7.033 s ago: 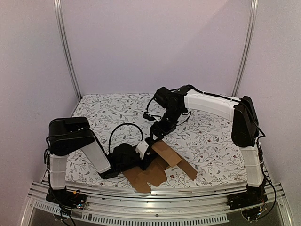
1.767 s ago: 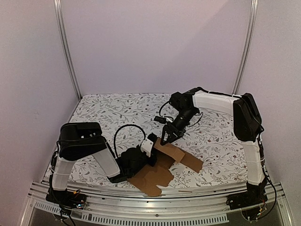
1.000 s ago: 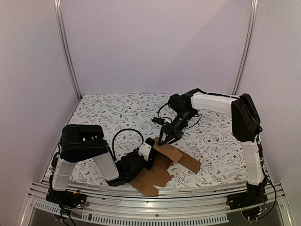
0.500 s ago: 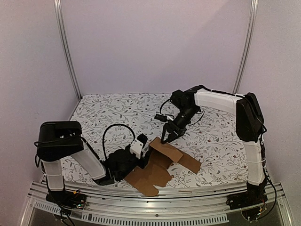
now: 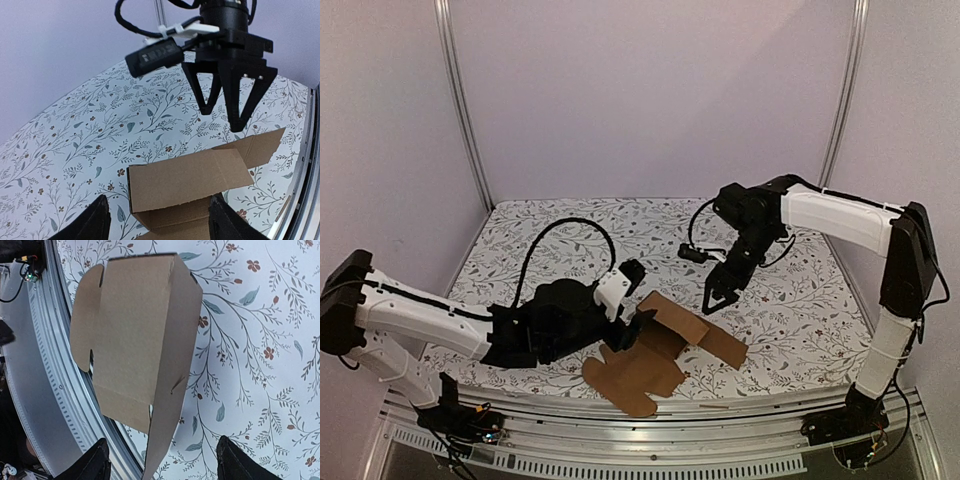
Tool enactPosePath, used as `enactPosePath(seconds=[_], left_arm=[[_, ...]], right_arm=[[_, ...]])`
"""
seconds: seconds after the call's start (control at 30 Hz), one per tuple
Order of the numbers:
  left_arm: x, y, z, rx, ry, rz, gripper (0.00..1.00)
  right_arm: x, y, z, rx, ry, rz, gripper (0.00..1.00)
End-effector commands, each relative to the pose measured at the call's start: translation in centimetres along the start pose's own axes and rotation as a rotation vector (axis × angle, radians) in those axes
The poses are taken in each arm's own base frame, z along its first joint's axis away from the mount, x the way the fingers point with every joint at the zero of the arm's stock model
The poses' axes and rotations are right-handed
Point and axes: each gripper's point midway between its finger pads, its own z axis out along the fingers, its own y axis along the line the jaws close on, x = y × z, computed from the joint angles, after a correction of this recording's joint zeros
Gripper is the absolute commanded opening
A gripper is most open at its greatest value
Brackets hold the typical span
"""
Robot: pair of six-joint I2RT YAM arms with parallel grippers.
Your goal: Fold the paper box
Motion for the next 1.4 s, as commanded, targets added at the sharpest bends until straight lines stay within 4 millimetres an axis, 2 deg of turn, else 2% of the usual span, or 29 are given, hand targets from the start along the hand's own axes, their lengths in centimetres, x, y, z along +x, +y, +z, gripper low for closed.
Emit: enactPosePath(seconds=[0.0,0.1,0.13,0.2,0.23,0.27,0.37,0.5,0.6,0.7,0.83,0.93,1.0,1.17,1.27,1.37], left_arm=[[0.5,1.1,-0.7,-0.017,0.182,0.045,0.70],[-0.1,2.3,0.6,-0.021,0.273,0.027,0.71],[-0.6,2.8,1.6,-0.027,0.298,0.005,0.71],[0.0,4.1,3.0,-0.045,0.372,-0.020,0.71],[-0.9,4.8,3.7,-0.058,0.377,-0.049,0.70],[-0.9,5.2,4.3,-0.060,0.398,-0.064,0.70],[-1.1,6.3,6.0,-0.049,0.411,-0.123,0.70],[-0.3,7.0,8.0,0.013,0.451,-0.239,0.61],[0.6,7.1,8.8,0.057,0.469,-0.305,0.55],[1.3,7.6,9.2,0.058,0.468,-0.331,0.53],[1.3,8.1,9.2,0.066,0.458,-0.354,0.53],[1.3,8.9,8.7,0.048,0.440,-0.362,0.53],[1.2,9.3,8.1,0.037,0.433,-0.364,0.53],[0.7,10.9,5.5,-0.017,0.401,-0.364,0.53],[0.4,11.3,3.7,-0.028,0.382,-0.366,0.53],[0.4,11.7,2.1,-0.039,0.377,-0.363,0.54]], right_arm=[[4.7,-1.7,-0.9,0.171,0.060,-0.083,0.72],[6.7,-2.1,-1.7,0.260,0.044,-0.117,0.72],[7.1,-2.3,-1.9,0.289,0.032,-0.130,0.72],[8.0,-2.4,-2.0,0.322,0.019,-0.149,0.73],[8.5,-2.4,-1.8,0.319,0.021,-0.155,0.73],[8.8,-2.3,-1.7,0.318,0.018,-0.163,0.73],[9.1,-1.8,-1.0,0.293,0.016,-0.178,0.73],[9.3,-0.7,0.0,0.269,0.044,-0.229,0.73],[9.7,0.3,0.9,0.245,0.081,-0.263,0.73],[10.1,1.0,1.6,0.214,0.106,-0.280,0.73],[10.3,0.2,2.1,0.236,0.136,-0.274,0.72],[9.3,-1.5,2.2,0.311,0.152,-0.246,0.64],[8.4,-3.0,2.3,0.376,0.166,-0.226,0.58],[6.2,-4.5,1.6,0.457,0.163,-0.229,0.28],[5.1,-4.9,1.5,0.469,0.156,-0.243,0.16],[3.6,-5.0,1.4,0.468,0.139,-0.273,0.10]])
